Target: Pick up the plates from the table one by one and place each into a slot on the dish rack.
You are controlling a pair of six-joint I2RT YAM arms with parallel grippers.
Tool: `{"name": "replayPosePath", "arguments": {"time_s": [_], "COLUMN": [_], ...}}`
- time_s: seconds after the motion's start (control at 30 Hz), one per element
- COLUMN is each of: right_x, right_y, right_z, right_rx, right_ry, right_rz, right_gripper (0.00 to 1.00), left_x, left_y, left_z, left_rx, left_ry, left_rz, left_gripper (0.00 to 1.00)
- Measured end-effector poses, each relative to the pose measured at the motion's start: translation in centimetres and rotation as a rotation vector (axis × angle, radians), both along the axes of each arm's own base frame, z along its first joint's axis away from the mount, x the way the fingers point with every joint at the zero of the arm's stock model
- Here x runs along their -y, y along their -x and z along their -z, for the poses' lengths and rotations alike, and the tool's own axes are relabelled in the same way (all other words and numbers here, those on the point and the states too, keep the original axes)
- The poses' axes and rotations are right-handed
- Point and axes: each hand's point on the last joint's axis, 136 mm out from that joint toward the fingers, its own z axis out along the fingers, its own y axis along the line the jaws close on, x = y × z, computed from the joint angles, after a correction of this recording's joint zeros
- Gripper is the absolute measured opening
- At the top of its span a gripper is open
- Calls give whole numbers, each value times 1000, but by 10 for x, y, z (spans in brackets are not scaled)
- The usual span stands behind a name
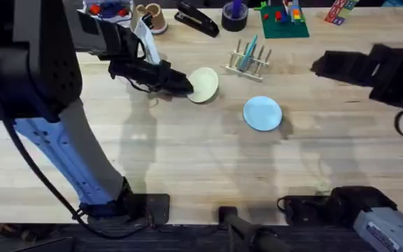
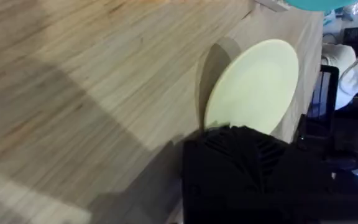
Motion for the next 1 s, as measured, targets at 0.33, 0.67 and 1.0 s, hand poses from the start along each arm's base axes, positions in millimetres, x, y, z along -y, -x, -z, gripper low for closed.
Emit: {"name": "replayPosePath", "arguments": {"time_s": [0.33,0.67,1.0], "right_x": [-29,-65,-120], "right_y": [-7,-26,-57], "right_z": [23,37,75], "right_rx": [-174,-189,-215], "right_ry": [-164,-203,-223], "right_rz": [26,-33,-142], "right_gripper": [995,995,995], "left_x": [0,0,0], "left_y": [0,0,0], "left_z": [0,0,0], "left_rx": [0,0,-2], "left_ry": [0,0,0], "left_rz": [0,-1,-2], "left_gripper": [41,41,41]}}
